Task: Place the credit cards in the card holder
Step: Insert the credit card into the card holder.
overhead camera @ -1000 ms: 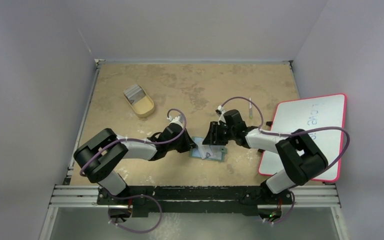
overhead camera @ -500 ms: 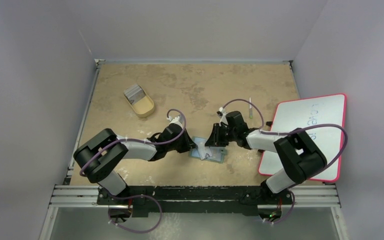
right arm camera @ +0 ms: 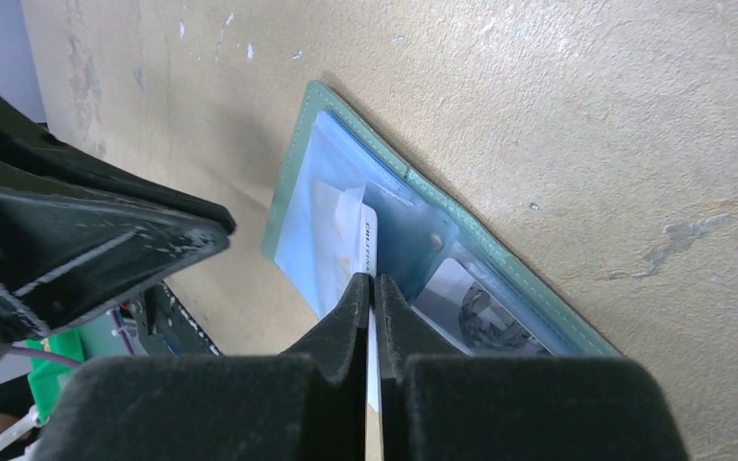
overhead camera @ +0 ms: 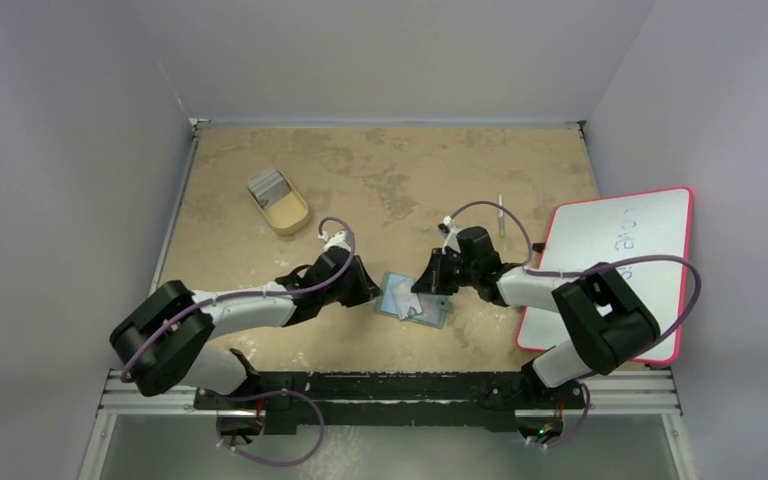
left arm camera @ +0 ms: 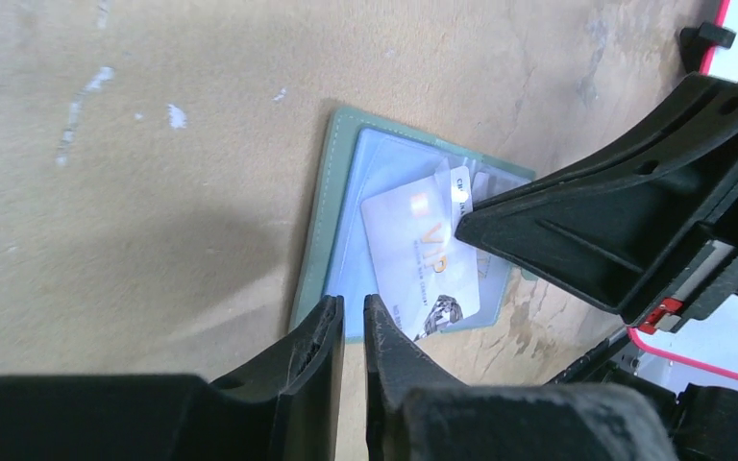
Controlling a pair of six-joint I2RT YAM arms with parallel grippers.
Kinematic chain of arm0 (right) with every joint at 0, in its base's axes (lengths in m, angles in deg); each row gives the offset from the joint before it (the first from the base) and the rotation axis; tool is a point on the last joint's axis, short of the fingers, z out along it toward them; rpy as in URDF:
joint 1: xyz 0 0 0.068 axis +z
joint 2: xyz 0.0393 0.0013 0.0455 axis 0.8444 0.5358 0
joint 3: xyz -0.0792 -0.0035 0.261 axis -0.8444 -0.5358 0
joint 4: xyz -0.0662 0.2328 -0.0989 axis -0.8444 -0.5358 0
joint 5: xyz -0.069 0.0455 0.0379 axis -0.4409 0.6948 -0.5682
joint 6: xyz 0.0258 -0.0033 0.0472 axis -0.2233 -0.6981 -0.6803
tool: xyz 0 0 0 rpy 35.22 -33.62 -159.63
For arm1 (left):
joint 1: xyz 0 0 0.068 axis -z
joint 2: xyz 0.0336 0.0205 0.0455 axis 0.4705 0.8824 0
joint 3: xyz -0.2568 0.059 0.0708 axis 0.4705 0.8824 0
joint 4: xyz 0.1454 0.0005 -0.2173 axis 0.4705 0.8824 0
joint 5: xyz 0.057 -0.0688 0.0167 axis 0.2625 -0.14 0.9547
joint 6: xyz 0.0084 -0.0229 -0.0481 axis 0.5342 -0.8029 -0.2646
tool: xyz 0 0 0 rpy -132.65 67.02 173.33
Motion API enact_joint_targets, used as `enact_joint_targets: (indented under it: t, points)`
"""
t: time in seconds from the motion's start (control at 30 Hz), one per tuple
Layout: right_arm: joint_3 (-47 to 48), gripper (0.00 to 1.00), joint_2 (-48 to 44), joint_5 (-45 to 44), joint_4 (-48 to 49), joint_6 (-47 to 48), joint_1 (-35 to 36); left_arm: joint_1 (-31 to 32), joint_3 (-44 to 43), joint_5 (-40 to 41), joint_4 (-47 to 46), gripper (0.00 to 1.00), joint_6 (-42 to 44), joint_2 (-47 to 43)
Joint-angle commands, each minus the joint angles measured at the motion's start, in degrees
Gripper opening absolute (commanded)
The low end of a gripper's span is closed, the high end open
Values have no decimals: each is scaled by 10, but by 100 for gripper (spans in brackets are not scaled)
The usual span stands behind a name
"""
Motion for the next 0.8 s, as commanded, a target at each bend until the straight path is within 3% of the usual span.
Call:
enact_joint_targets:
  t: [0.0, 0.2, 0.53, 0.77]
  points:
    - [-12, 0, -19, 1, 23, -4, -5, 3, -18, 58, 76, 14, 24, -44]
    - [-14, 0, -24, 0, 21, -4, -7, 4, -2, 36, 40, 15, 31, 4]
    - [-31, 0, -44, -13, 18, -9, -16, 14, 14, 23, 11, 1, 26, 47]
    - [-46, 0, -62, -23, 31, -22, -19, 20, 23, 23, 3, 0, 14, 46]
